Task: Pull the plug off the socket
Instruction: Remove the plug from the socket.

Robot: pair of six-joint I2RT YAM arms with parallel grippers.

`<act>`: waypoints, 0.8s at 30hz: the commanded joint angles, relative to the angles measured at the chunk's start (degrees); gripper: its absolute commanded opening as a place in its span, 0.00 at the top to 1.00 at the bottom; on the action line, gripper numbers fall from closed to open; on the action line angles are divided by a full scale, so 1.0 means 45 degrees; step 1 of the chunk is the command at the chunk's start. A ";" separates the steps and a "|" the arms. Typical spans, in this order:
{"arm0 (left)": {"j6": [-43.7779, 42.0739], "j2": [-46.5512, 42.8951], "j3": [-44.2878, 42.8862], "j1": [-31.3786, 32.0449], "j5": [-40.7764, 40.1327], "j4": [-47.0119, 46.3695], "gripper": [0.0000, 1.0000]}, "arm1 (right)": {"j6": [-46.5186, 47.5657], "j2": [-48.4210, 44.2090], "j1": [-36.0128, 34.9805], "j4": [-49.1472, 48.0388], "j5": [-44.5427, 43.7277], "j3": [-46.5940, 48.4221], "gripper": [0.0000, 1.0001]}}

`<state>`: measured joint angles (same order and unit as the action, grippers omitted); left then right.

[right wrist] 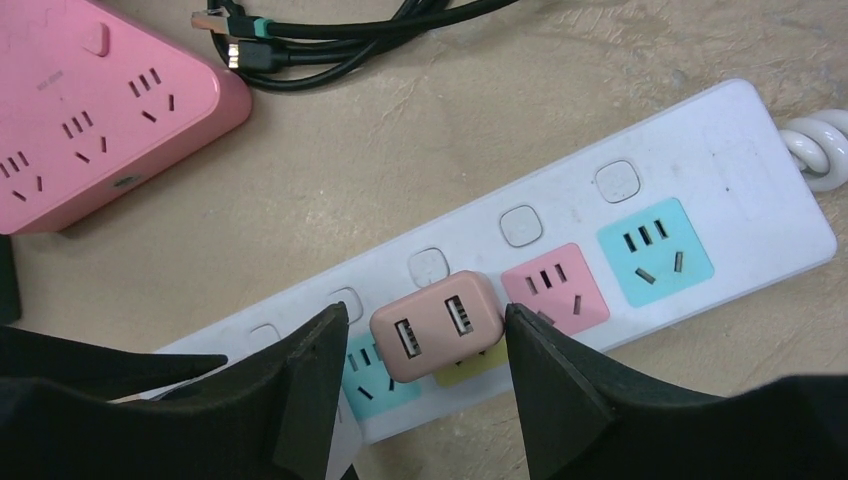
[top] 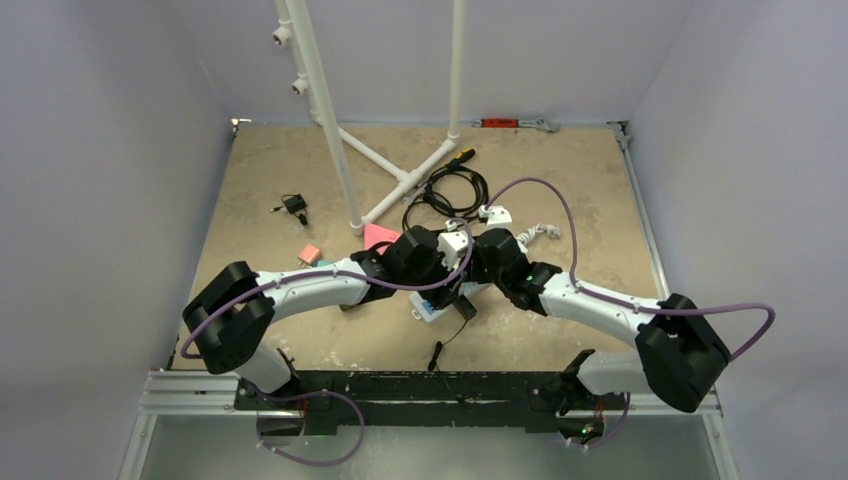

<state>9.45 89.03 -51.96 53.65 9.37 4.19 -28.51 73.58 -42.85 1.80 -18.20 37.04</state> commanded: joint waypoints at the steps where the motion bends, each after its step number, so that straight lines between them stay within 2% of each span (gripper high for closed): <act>1: -0.0226 0.0117 -0.0445 0.0129 -0.0318 0.0008 0.68 | -0.0085 0.0086 -0.0096 -0.0652 -0.0453 -0.0040 0.39; 9: -0.0726 -0.0172 -0.0598 0.0129 -0.0570 0.0391 0.76 | -0.0124 0.0451 -0.0102 -0.0855 -0.0390 -0.0176 0.41; 15: -0.1203 -0.0226 -0.0859 0.0134 -0.0627 0.0885 0.79 | -0.0407 0.0616 -0.0106 -0.0650 -0.0675 -0.0125 0.46; 22: -0.1249 -0.0160 -0.0910 0.0139 -0.0738 0.1011 0.80 | -0.0630 0.0680 -0.0094 -0.0537 -0.0813 -0.0065 0.48; 24: -0.1277 -0.0104 -0.0975 0.0129 -0.0767 0.1085 0.81 | -0.0643 0.0680 -0.0096 -0.0597 -0.0606 -0.0063 0.51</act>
<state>5.72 89.03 -53.91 54.08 7.16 8.21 -29.87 76.47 -43.11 -0.19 -20.32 36.69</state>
